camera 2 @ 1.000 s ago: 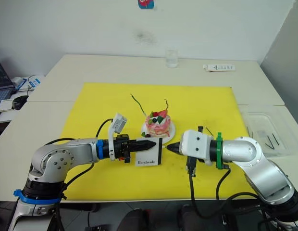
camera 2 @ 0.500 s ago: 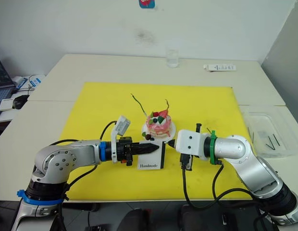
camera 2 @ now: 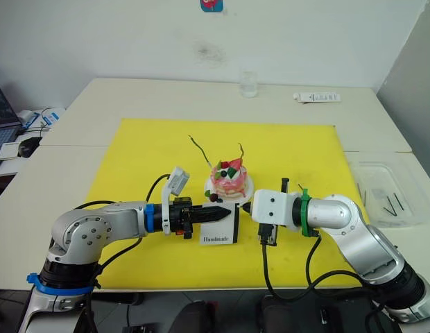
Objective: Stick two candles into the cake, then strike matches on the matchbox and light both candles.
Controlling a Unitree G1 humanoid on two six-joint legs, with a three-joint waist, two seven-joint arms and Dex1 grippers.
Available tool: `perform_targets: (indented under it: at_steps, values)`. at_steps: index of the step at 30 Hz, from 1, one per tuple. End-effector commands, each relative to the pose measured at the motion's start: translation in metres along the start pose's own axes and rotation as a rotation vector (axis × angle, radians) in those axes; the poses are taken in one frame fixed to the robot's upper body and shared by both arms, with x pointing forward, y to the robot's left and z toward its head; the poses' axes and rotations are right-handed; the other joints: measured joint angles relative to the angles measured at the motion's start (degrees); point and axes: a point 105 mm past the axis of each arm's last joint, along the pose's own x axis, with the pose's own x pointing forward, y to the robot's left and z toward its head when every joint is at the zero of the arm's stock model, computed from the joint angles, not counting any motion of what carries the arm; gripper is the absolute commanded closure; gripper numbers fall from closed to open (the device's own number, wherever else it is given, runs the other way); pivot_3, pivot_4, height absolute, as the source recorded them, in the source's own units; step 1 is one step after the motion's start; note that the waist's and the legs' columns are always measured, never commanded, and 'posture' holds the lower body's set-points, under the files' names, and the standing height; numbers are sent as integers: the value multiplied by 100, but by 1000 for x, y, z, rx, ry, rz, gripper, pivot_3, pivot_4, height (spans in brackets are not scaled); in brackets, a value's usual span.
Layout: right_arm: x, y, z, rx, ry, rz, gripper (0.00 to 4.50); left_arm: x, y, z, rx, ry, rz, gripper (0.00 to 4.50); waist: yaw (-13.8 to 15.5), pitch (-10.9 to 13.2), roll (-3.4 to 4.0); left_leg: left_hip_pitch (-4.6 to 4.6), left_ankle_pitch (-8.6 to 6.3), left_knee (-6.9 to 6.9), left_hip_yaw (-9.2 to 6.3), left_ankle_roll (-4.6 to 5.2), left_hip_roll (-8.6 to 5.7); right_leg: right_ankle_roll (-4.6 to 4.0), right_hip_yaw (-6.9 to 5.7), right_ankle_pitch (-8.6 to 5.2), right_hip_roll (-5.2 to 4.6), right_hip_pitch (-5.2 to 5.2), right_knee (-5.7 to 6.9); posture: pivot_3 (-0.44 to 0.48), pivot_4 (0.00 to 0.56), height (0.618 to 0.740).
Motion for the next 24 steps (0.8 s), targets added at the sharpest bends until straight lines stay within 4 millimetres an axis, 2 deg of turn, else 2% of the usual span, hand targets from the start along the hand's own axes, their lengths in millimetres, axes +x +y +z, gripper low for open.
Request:
perform_targets:
  at_steps: [1, 7, 12, 17, 20, 24]
  values:
    - [4, 12, 4, -37, -23, 105, 4489, 5, -14, 22, 110, -65, -49, 4500, 0, 0, 0, 0, 0, 0, 0, 0, 0, 0, 0, 0, 0, 0, 0, 0, 150, 740]
    - [-16, 24, 13, -46, -49, 232, 4489, -4, 3, 29, 138, -78, 31, 4500, 13, 0, 0, -1, 0, 0, 0, 0, -3, 0, -1, 0, 1, 2, -2, 0, 150, 740]
    - [-23, 2, 31, 21, -115, 134, 4489, -16, 10, 17, 123, -35, 72, 4500, -24, 0, 0, 7, 0, -1, 1, 0, 4, 0, 3, 0, 0, 2, 1, 0, 150, 740]
    - [-21, -15, 35, 67, -137, 34, 4489, -25, 9, 0, 89, 0, 91, 4500, -10, 0, 0, 27, 0, -8, -3, 0, 11, -6, -2, -2, -2, 13, 6, 0, 150, 740]
    - [-15, -36, 44, 86, -162, -80, 4489, -35, 13, -14, 62, 23, 133, 4500, -13, 0, 1, 27, 0, -8, 1, 0, 12, -6, 4, -3, -4, 14, 5, 0, 150, 740]
    - [-2, -55, 60, 79, -190, -178, 4489, -39, 14, -17, 16, 3, 135, 4500, -32, 0, 1, 30, 0, -9, 10, 0, 13, -7, 12, -2, -9, 13, 8, 0, 150, 740]
